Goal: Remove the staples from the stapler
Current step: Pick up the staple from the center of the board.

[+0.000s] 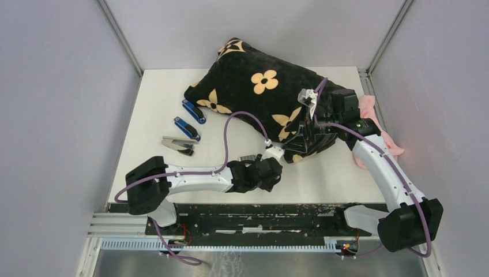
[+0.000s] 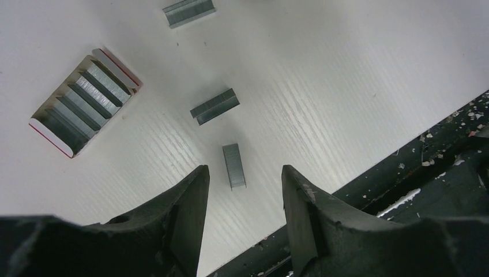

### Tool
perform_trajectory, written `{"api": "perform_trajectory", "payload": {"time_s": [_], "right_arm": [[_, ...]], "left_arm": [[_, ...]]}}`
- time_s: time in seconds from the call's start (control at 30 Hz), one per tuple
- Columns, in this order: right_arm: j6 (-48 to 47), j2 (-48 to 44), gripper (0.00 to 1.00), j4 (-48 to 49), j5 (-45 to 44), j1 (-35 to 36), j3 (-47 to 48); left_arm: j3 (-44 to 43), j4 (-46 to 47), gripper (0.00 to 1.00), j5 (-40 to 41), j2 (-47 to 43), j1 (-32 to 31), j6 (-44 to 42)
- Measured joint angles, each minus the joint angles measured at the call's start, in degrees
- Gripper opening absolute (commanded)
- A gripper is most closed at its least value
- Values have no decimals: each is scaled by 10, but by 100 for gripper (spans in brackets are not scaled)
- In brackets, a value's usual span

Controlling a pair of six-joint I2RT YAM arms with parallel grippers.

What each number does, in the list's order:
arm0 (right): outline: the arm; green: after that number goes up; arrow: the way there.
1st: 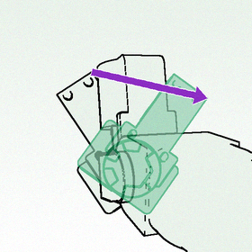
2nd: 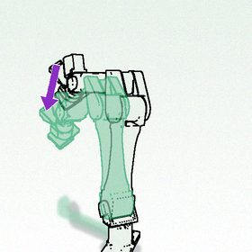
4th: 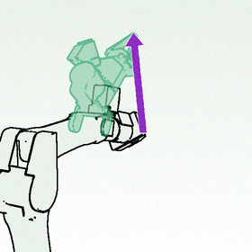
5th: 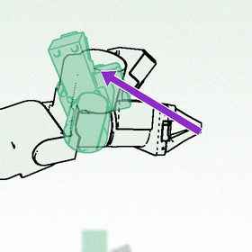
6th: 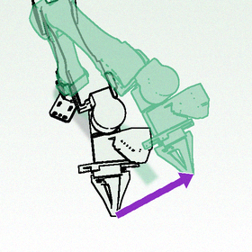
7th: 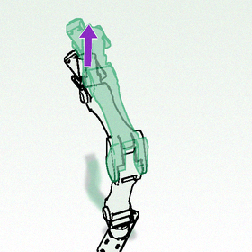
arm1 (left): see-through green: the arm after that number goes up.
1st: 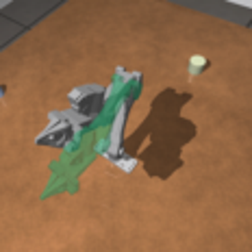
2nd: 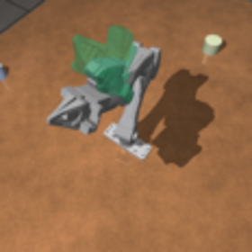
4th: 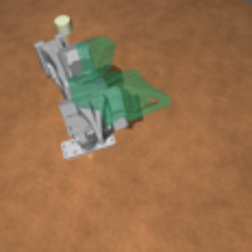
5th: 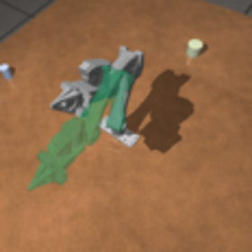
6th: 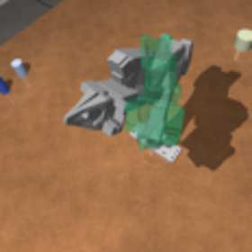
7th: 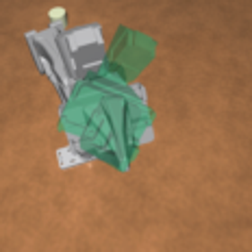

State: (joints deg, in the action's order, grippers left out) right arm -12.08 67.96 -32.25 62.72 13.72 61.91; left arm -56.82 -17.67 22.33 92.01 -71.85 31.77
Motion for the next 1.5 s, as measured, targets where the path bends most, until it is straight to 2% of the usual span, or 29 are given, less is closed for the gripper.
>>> {"api": "perform_trajectory", "payload": {"time_s": [0.47, 0.93, 1.2, 1.5], "right_arm": [[-2, 0, 91, -4, 0, -3, 0], [-2, 0, 91, -4, 0, -3, 0], [-2, 5, 91, -4, 0, -3, 0], [-1, 5, 91, -4, 1, -3, 0]], "left_arm": [[44, 31, 52, -19, -36, 5, -3], [51, 36, 52, -27, 13, 5, -3], [51, 35, 43, -30, 29, 5, -3], [51, 35, 40, -39, 37, 5, -3]]}}
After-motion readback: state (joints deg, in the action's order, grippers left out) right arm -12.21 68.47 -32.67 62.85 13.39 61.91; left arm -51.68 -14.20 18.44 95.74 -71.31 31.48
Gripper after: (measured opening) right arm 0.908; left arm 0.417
